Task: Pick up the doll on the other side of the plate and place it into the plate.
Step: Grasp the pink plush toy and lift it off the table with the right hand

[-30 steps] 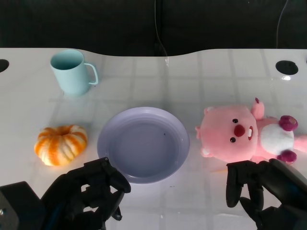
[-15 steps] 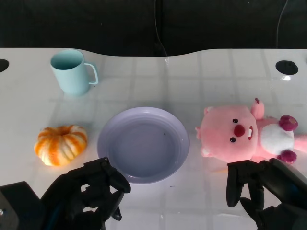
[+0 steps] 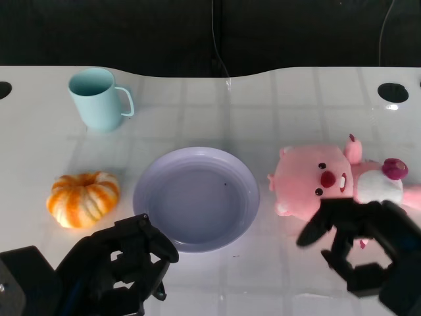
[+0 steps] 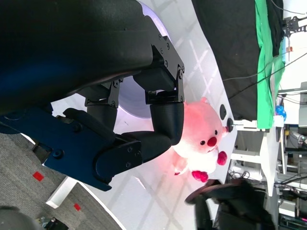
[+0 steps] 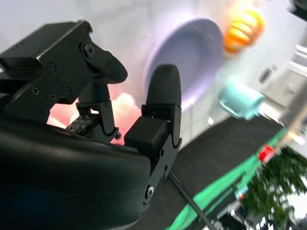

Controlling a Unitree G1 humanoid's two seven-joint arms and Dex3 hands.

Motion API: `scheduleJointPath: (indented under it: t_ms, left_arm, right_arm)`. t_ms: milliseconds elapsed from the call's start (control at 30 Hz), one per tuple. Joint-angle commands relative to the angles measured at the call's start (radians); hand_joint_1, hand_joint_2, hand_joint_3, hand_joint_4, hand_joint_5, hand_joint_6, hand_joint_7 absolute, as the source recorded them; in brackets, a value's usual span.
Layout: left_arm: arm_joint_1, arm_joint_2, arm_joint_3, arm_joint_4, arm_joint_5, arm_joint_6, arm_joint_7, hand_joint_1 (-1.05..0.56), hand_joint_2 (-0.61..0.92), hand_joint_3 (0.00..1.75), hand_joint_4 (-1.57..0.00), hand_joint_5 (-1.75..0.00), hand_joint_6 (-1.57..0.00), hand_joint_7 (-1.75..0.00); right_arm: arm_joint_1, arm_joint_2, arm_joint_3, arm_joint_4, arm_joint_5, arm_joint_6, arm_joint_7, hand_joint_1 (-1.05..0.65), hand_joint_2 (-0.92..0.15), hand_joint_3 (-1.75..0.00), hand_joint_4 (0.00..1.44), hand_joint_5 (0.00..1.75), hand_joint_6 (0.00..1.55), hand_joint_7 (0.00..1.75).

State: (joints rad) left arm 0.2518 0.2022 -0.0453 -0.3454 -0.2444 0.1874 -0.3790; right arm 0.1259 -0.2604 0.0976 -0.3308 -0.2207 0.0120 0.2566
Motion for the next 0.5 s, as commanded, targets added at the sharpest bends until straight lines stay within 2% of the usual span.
scheduleJointPath:
  t_ms: [33,100,200,233,333,500]
  left_arm:
    - [-0.004,0.016,0.009,0.005,0.003,0.007,-0.001,-0.35,0.69,0.90,-0.57,-1.75,-0.65,-1.41]
    - [-0.004,0.016,0.009,0.003,0.004,0.012,0.001,-0.34,0.69,0.90,-0.56,-1.75,-0.65,-1.41]
    - [-0.001,0.013,0.008,-0.001,0.003,0.017,0.004,-0.34,0.68,0.90,-0.56,-1.75,-0.65,-1.40]
    - [0.000,0.011,0.007,-0.002,0.000,0.018,0.003,-0.34,0.69,0.90,-0.56,-1.75,-0.65,-1.40]
    - [0.003,0.009,0.005,-0.003,0.000,0.014,0.003,-0.34,0.69,0.90,-0.58,-1.75,-0.65,-1.40]
    - [0.003,0.008,0.004,-0.001,0.004,0.008,0.003,-0.35,0.69,0.90,-0.58,-1.75,-0.65,-1.41]
  right_arm:
    - [-0.015,0.014,-0.039,-0.033,0.030,0.039,-0.023,-0.05,-0.60,-0.70,0.64,1.05,0.54,0.66]
    - [-0.020,0.017,-0.049,-0.053,0.024,0.062,-0.037,-0.08,-0.66,-0.58,0.61,0.97,0.49,0.59]
    - [-0.033,-0.009,-0.061,-0.104,-0.051,0.124,-0.055,-0.24,-0.83,-0.21,0.49,0.85,0.36,0.43]
    - [-0.037,-0.025,-0.061,-0.121,-0.091,0.155,-0.055,-0.30,-0.87,-0.14,0.46,0.81,0.33,0.39]
    - [-0.051,-0.082,-0.048,-0.172,-0.228,0.248,-0.033,-0.47,-0.92,-0.07,0.34,0.71,0.27,0.31]
    - [-0.090,-0.140,-0.026,-0.229,-0.350,0.387,0.057,-0.57,-0.92,-0.06,0.16,0.55,0.15,0.19]
